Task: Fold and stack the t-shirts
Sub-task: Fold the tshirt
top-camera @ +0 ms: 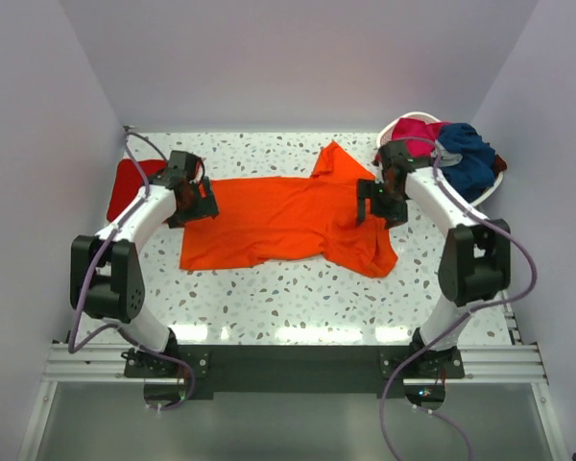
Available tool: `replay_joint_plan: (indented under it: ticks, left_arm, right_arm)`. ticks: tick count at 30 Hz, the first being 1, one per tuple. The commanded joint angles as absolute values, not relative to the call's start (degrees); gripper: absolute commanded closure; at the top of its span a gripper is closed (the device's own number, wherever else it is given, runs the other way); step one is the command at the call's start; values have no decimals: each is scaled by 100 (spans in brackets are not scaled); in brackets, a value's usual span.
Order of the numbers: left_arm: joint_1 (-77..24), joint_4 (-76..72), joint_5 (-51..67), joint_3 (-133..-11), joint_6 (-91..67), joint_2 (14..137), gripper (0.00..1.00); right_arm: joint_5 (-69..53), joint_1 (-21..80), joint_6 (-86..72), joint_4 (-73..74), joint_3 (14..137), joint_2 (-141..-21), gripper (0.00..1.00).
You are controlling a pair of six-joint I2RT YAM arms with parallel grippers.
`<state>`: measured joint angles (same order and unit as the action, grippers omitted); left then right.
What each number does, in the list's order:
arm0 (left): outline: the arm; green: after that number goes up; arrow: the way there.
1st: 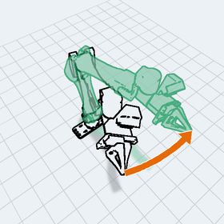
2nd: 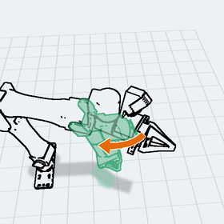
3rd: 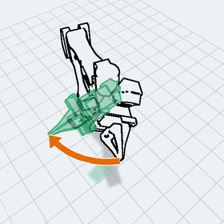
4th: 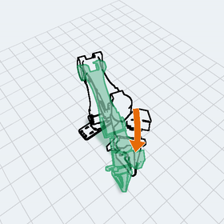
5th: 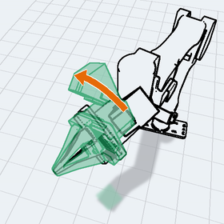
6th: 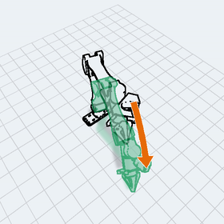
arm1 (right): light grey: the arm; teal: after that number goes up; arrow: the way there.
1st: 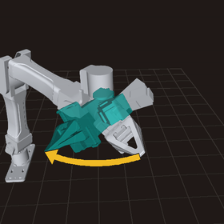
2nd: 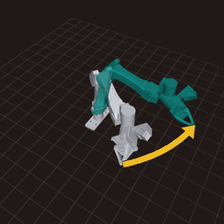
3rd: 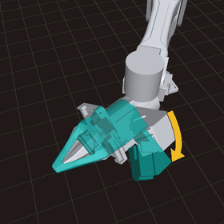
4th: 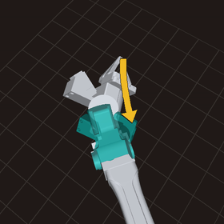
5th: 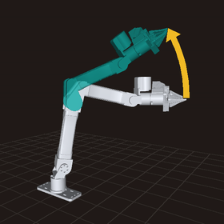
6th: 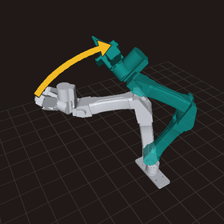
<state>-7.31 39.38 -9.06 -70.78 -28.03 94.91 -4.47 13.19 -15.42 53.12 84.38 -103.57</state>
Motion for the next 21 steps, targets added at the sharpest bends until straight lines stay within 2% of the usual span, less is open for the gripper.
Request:
replay_joint_plan:
  ticks: [1, 6, 11, 21]
  left_arm:
    - [-835, 3579, -379, -6323, -3347, 8895, 13]
    - [-949, 3112, -26, -5442, -3630, 8648, 10]
    - [-993, 2839, 123, -5098, -3709, 8806, 5]
    - [-993, 2532, 35, -4668, -3709, 9316, 1]
  right_arm:
    - [-712, 889, -1775, 5256, 7648, -9407, 17]
    - [-1098, 756, -1548, 5072, 6840, -8930, 17]
    - [-1573, 747, -1319, 4948, 6487, -8736, 18]
    - [-1547, 756, -1257, 4623, 6354, -9237, 24]
